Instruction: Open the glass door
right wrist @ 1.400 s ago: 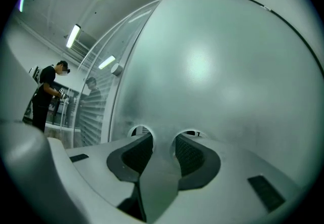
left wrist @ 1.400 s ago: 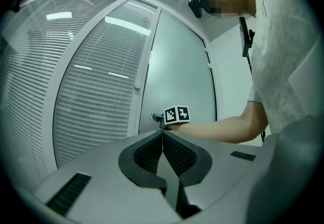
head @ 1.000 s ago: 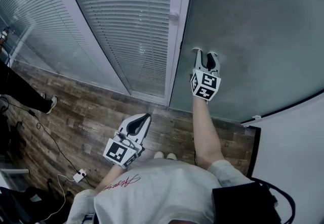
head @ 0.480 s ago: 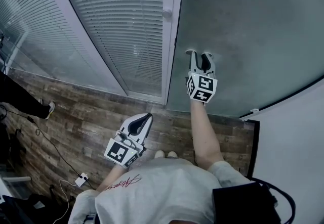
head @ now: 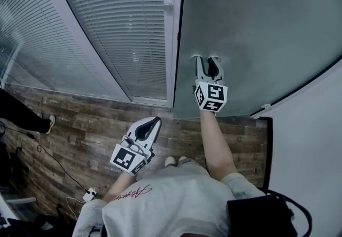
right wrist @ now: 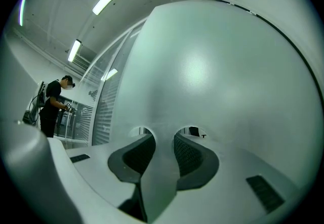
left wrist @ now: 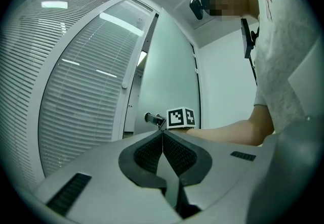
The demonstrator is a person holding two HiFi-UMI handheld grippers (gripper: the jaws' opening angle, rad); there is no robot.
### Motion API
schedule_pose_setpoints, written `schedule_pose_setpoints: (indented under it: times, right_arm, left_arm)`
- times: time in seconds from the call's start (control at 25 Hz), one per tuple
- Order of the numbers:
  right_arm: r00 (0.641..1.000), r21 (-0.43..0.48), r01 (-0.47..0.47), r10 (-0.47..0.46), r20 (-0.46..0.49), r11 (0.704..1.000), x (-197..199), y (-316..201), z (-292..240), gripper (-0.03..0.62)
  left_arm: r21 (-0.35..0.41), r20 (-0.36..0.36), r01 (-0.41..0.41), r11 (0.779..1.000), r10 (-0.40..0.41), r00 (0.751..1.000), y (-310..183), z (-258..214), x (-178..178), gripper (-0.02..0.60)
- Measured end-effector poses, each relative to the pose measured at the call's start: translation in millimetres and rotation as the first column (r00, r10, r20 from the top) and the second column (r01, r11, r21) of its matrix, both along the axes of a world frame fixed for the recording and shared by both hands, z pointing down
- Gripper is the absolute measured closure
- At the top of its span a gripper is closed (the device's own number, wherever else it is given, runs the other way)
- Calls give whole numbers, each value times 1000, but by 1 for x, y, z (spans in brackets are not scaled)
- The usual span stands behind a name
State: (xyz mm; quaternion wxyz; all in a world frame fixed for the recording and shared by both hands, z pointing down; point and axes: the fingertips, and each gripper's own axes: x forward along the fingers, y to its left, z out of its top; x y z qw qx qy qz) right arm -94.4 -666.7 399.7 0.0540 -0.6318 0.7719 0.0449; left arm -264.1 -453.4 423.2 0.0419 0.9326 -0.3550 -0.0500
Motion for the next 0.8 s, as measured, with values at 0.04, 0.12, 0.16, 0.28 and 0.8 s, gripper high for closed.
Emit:
schedule_pose_setpoints:
  times: [0.04, 0.12, 0.16, 0.28, 0.8]
  right_arm:
    - [1000, 1, 2, -2, -1, 1000, 0, 5, 0, 462]
    - [1000, 2, 5, -5, -3, 1000, -1, 16, 0, 462]
    - [1000, 3, 8, -8, -3, 1000, -1, 21, 0, 462]
    - [1000, -3, 24, -24, -6, 1000, -3, 40, 1, 462]
    - [992, -19, 129, -129, -15, 992, 0, 116, 5, 462]
  left_arm:
    - [2, 1, -8, 1000, 8, 1000, 1, 0, 1, 565]
    - [13, 5, -28, 1000, 28, 1000, 5, -1, 6, 565]
    - [20, 7, -37, 999, 37, 999, 7, -2, 9, 565]
    - [38, 13, -57, 998, 56, 998, 17, -6, 16, 565]
    - [50, 25, -44, 998, 43, 999, 83, -13, 58, 565]
